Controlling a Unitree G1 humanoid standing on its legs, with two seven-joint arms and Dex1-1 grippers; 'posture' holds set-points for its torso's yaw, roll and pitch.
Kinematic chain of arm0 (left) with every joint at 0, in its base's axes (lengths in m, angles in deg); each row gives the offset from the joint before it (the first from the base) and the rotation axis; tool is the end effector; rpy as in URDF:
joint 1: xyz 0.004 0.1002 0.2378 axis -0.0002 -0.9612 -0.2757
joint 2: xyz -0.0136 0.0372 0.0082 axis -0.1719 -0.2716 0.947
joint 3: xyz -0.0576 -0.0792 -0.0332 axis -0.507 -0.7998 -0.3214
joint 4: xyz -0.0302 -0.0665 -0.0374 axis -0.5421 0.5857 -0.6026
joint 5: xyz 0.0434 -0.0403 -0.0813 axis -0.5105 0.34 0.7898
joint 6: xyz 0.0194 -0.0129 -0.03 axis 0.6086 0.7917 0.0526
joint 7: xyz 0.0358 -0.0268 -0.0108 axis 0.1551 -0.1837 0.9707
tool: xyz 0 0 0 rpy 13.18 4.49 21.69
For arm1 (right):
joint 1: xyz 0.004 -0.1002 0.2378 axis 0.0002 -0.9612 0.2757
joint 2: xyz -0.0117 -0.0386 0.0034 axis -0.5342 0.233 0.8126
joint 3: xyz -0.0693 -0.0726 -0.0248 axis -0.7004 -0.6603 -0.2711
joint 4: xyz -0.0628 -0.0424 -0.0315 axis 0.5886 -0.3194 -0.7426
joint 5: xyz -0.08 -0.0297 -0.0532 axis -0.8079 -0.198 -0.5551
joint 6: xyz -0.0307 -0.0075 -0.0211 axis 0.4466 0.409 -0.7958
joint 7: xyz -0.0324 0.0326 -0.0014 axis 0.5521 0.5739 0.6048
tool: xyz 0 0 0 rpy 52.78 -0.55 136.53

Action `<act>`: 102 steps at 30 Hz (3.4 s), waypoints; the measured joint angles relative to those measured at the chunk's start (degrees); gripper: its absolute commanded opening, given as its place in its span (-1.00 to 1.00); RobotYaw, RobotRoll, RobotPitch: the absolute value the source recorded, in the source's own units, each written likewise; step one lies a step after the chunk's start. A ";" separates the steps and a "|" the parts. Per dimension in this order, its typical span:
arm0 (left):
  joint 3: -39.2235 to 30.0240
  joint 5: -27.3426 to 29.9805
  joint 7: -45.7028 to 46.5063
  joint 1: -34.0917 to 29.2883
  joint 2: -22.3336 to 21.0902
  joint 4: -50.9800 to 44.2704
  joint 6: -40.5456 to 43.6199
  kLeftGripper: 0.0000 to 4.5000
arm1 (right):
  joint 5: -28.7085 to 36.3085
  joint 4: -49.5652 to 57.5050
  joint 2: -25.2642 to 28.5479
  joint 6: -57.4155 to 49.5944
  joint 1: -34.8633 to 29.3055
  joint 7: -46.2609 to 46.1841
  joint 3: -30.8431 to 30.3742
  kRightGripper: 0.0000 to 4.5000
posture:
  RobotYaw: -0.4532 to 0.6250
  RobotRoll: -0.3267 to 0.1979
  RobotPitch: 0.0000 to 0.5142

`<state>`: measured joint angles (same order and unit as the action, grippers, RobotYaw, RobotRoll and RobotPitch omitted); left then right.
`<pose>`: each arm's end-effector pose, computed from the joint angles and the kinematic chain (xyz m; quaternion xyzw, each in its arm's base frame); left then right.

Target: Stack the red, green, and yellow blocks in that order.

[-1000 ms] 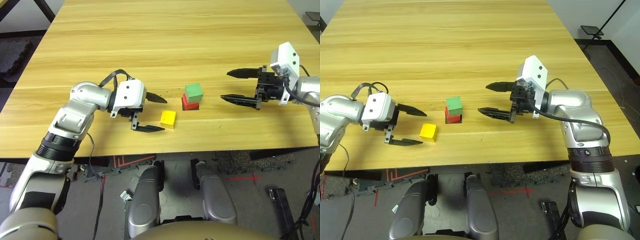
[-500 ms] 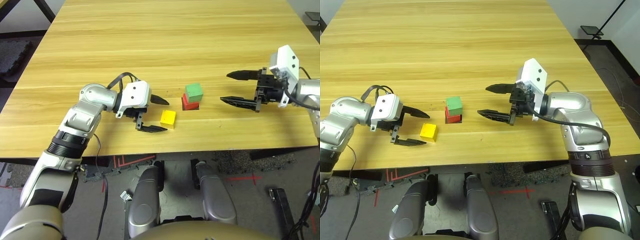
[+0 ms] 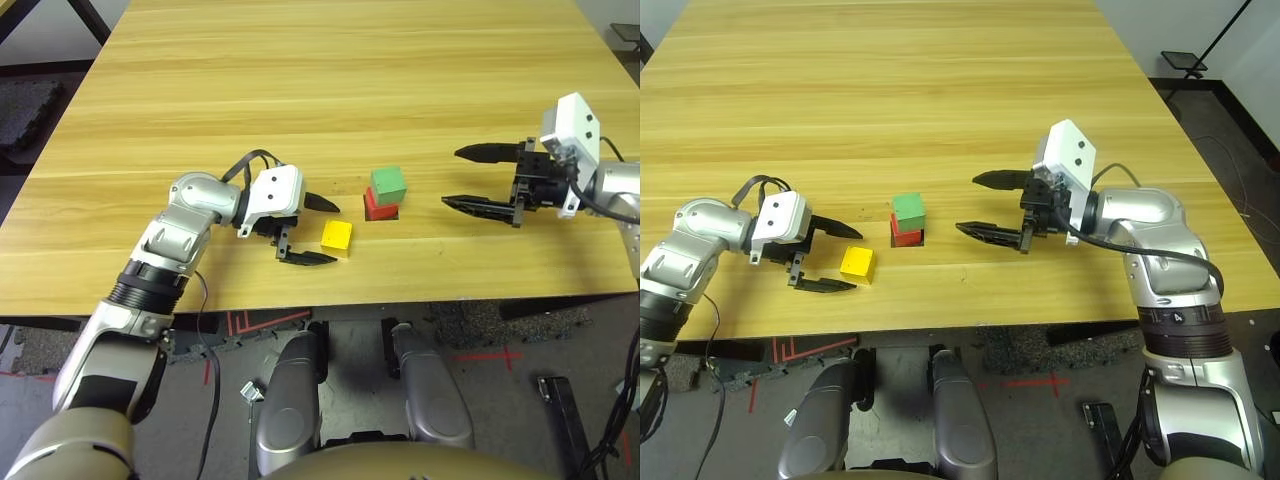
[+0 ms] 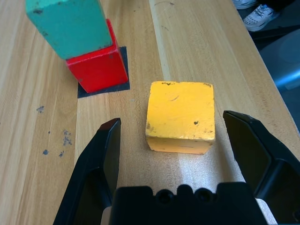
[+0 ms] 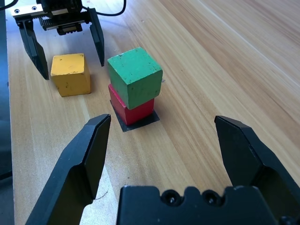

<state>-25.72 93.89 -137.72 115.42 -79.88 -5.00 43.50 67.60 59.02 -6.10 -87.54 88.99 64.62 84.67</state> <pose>0.2988 0.2053 0.1749 0.2915 0.0659 -0.6609 0.6884 0.2726 -0.2532 0.2155 -0.1829 0.0238 0.5348 0.8246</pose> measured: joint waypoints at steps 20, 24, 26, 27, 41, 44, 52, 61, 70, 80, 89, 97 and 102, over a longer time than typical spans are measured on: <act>0.06 -0.37 -0.15 0.53 1.31 2.41 -1.82 -0.09 | -0.02 0.07 0.14 -0.05 -0.04 -0.01 0.00 1.00 | 0.22 0.44 0.04; 0.05 -0.66 -0.87 1.28 0.03 2.72 -1.96 -0.09 | -0.03 0.07 0.14 -0.05 -0.04 -0.07 0.00 1.00 | 0.22 0.47 0.04; 0.04 -0.96 -1.17 2.01 -0.93 3.10 -1.88 -0.09 | -0.03 0.11 0.14 -0.05 -0.04 -0.16 0.00 1.00 | 0.22 0.49 0.04; 0.04 -1.01 -1.48 2.37 -1.70 3.14 -1.48 -0.09 | -0.02 0.14 0.14 -0.06 -0.04 -0.25 0.00 1.00 | 0.22 0.50 0.05; -2.34 2.58 -1.89 15.06 -6.42 -5.82 21.87 -0.09 | -0.04 0.35 -0.52 -0.03 -0.23 -1.16 0.00 1.00 | 0.25 0.60 0.01; -2.43 3.79 -1.80 17.68 -6.44 -6.77 25.88 -0.09 | -0.08 0.09 -0.86 0.21 -0.22 -1.26 0.00 1.00 | 0.27 0.63 0.00; -2.34 4.17 6.09 25.56 -1.35 -8.82 36.62 -0.09 | -0.14 -0.63 -1.93 1.13 0.01 -1.44 -0.06 1.00 | 0.27 0.67 -0.02; -1.10 4.55 12.56 27.91 4.74 -9.74 42.59 -0.09 | -0.16 -1.32 -2.30 1.64 0.31 -1.72 -0.06 1.00 | 0.26 0.67 -0.01; 3.05 5.86 10.70 24.49 2.90 -14.06 43.50 -0.09 | -0.16 -1.34 -2.35 1.83 0.28 -2.19 -0.05 1.00 | 0.24 0.69 0.01; 4.40 5.45 13.49 24.52 4.44 -13.35 43.78 -0.09 | -0.16 -1.33 -2.38 1.84 0.03 -2.64 -0.05 1.00 | 0.25 0.70 0.02; 5.23 5.43 14.58 24.50 4.58 -13.34 43.78 -0.09 | -0.16 -1.40 -2.93 1.95 0.19 -2.58 -0.05 1.00 | 0.26 0.68 -0.01; 5.77 5.41 15.55 24.09 5.35 -13.41 43.67 -0.09 | -0.16 -1.75 -2.96 1.98 0.29 -2.44 -0.06 1.00 | 0.26 0.68 -0.03; 6.66 5.02 15.87 24.05 5.75 -13.29 42.99 -0.09 | -0.16 -1.74 -3.19 1.98 0.29 -2.44 -0.06 1.00 | 0.25 0.69 -0.03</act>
<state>-19.06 98.91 -121.86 139.47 -74.13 -18.29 86.49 67.44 57.28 -9.29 -85.56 89.28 62.18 84.61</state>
